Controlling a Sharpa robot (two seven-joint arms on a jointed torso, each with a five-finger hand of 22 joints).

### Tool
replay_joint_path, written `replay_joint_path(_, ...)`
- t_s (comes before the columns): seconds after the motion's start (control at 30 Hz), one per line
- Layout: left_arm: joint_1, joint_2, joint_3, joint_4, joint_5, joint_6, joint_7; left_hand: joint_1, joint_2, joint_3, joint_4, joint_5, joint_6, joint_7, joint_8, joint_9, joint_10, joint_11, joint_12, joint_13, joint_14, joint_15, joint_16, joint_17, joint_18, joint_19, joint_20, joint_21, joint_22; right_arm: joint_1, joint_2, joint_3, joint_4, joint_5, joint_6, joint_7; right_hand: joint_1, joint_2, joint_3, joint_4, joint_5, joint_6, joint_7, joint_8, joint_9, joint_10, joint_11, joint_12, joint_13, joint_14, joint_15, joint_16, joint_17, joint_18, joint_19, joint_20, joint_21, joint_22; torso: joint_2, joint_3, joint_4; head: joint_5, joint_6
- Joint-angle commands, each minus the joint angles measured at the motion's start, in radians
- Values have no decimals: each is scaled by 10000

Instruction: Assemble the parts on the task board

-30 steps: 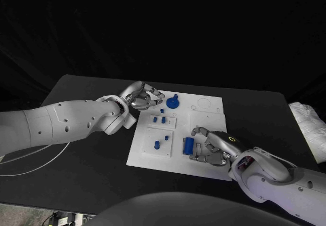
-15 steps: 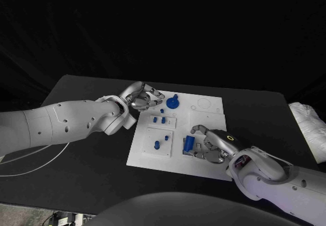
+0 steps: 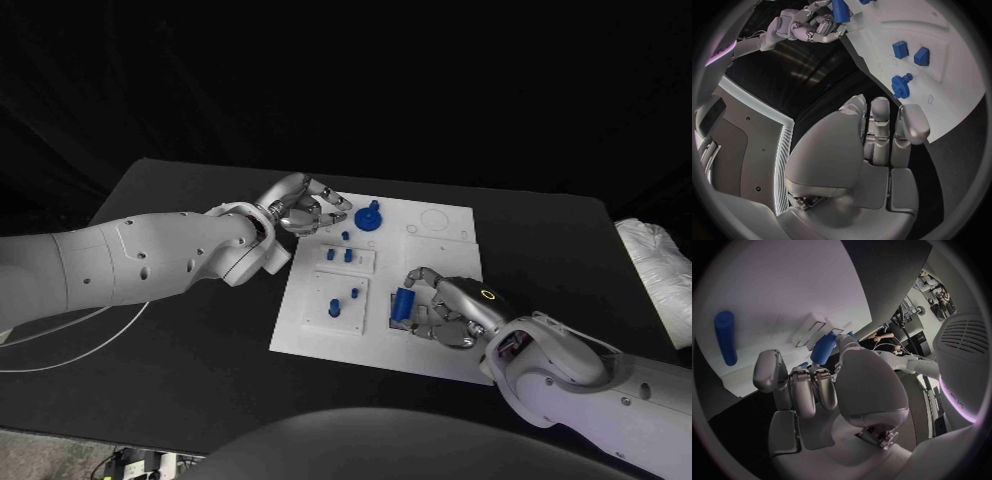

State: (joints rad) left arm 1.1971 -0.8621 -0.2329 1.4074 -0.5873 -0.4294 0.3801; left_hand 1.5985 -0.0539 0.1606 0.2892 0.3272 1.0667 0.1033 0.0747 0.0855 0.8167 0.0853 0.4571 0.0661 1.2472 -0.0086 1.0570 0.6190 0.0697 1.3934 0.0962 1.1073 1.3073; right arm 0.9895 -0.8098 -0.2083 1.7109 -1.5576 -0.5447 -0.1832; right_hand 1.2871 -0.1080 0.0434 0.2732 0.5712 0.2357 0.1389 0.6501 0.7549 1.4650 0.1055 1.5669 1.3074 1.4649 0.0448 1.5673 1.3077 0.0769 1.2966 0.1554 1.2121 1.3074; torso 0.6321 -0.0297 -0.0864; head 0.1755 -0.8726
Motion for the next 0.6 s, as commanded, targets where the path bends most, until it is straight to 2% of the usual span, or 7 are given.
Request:
replay_joint_path(0.03, -5, 16, 6, 19, -33, 182, 26, 73, -6, 68, -8, 33, 11, 43, 56, 16, -19, 53, 33, -8, -81, 16, 41, -13, 207, -26, 27, -60, 1418, -19, 15, 0, 16, 81, 251, 156, -42, 17, 28, 28, -33, -65, 522, 37, -15, 1058, -1, 39, 2634, 1059, 22, 35, 2631, 183, -80, -3, -56, 1368, 2, -3, -8, -6, 0)
replay_joint_path(0.1, -7, 21, 6, 17, -34, 200, 27, 79, -1, 74, -9, 36, 9, 44, 56, 16, -20, 54, 33, -9, -83, 17, 40, -15, 208, -28, 28, -66, 1417, -24, 24, 0, 21, 77, 267, 152, -9, -9, 24, -20, -264, -156, 521, 67, -79, 1058, -8, 39, 2634, 1059, 14, 35, 2631, 183, -85, -10, -64, 1367, -2, -4, -1, -13, 0)
replay_joint_path(0.17, -12, 25, 6, 13, -34, 227, 23, 86, 5, 81, -9, 40, 7, 45, 55, 16, -20, 55, 33, -9, -85, 19, 40, -18, 209, -31, 29, -74, 1416, -29, 34, 0, 26, 58, 302, 134, 21, -15, -22, -79, -1178, -264, 527, 170, -219, 1058, 6, 39, 2634, 1059, 19, 35, 2631, 181, -90, -13, -75, 1367, -5, -1, 2, -20, 0)
replay_joint_path(0.27, -21, 29, 6, 8, -34, 252, 14, 86, 5, 81, -9, 40, 7, 45, 55, 16, -20, 55, 33, -9, -85, 19, 40, -18, 209, -31, 29, -74, 1416, -33, 54, 0, 18, 30, 358, 94, 53, -28, -71, -126, -1760, -329, 542, 288, -368, 1058, 17, 39, 2634, 1059, 31, 35, 2631, 182, -93, -3, -88, 1365, -1, 3, 2, -23, 0)
replay_joint_path(0.43, -32, 36, 6, 2, -34, 272, 15, 94, 19, 93, -6, 46, 6, 49, 56, 16, -20, 59, 33, -10, -89, 23, 39, -23, 209, -32, 31, -77, 1415, -37, 85, 0, -20, 2, 425, 33, 93, -36, -114, -157, -2234, -371, 555, 404, -508, 1058, 34, 39, 2634, 1059, 46, 35, 2631, 182, -90, 9, -95, 1365, -8, 1, 10, -34, 0)
replay_joint_path(0.53, -36, 36, 6, 0, -34, 284, 13, 95, 32, 101, -2, 50, 9, 53, 59, 18, -19, 63, 34, -10, -92, 27, 39, -24, 210, -35, 33, -86, 1414, -39, 96, 0, -36, -13, 438, -6, 152, -10, -92, -192, -2227, -368, 556, 446, -539, 1058, 37, 39, 2634, 1059, 50, 35, 2631, 182, -89, 13, -97, 1365, 2, 7, 6, -26, 0)
replay_joint_path(0.6, -39, 33, 6, -1, -34, 286, 13, 93, 48, 110, 4, 56, 12, 56, 61, 19, -18, 67, 34, -10, -93, 33, 41, -25, 209, -33, 36, -83, 1415, -40, 106, 0, -47, -27, 443, -50, 234, 36, -57, -249, -2079, -365, 557, 519, -590, 1058, 42, 39, 2634, 1059, 55, 35, 2631, 184, -90, 18, -104, 1364, 0, 4, -3, -20, 0)
